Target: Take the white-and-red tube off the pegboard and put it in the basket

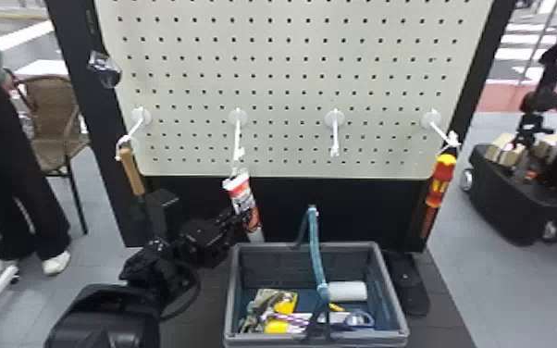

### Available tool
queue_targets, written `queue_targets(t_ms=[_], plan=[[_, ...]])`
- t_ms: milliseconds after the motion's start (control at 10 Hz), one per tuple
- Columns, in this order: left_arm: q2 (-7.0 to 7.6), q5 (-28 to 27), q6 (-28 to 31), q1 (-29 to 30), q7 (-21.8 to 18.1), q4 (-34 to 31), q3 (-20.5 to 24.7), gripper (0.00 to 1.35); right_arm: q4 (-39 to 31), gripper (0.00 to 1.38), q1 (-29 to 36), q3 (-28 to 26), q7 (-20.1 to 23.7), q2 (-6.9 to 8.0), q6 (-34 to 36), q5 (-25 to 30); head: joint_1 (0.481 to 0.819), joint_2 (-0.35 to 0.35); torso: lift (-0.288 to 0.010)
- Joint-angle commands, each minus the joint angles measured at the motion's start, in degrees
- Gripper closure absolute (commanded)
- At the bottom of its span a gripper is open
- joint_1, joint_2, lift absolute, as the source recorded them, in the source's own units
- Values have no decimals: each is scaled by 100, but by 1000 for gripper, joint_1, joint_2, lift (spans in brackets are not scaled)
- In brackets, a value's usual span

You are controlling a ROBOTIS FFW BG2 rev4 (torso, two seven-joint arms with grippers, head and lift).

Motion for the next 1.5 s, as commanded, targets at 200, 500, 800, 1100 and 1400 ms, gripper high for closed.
queue_targets(t_ms=[200, 500, 800, 1100, 1400], plan=[[0, -2, -12, 0, -1, 0, 9, 1213, 0, 360, 1, 0, 0, 5, 1, 4, 549, 0, -100], [0, -46, -38, 0, 8, 0, 26, 1213, -14, 360, -12, 0, 0, 5, 28, 4, 549, 0, -100], [44, -107, -82, 135, 34, -422, 70, 1213, -14, 360, 1, 0, 0, 5, 63, -4, 549, 0, -100], [0, -231, -29, 603, 192, -1224, 202, 1213, 0, 360, 1, 0, 0, 5, 80, 13, 549, 0, -100], [-53, -160, 155, 1070, 210, -1899, 290, 1213, 56, 361, 1, 0, 0, 5, 98, 22, 549, 0, -100]])
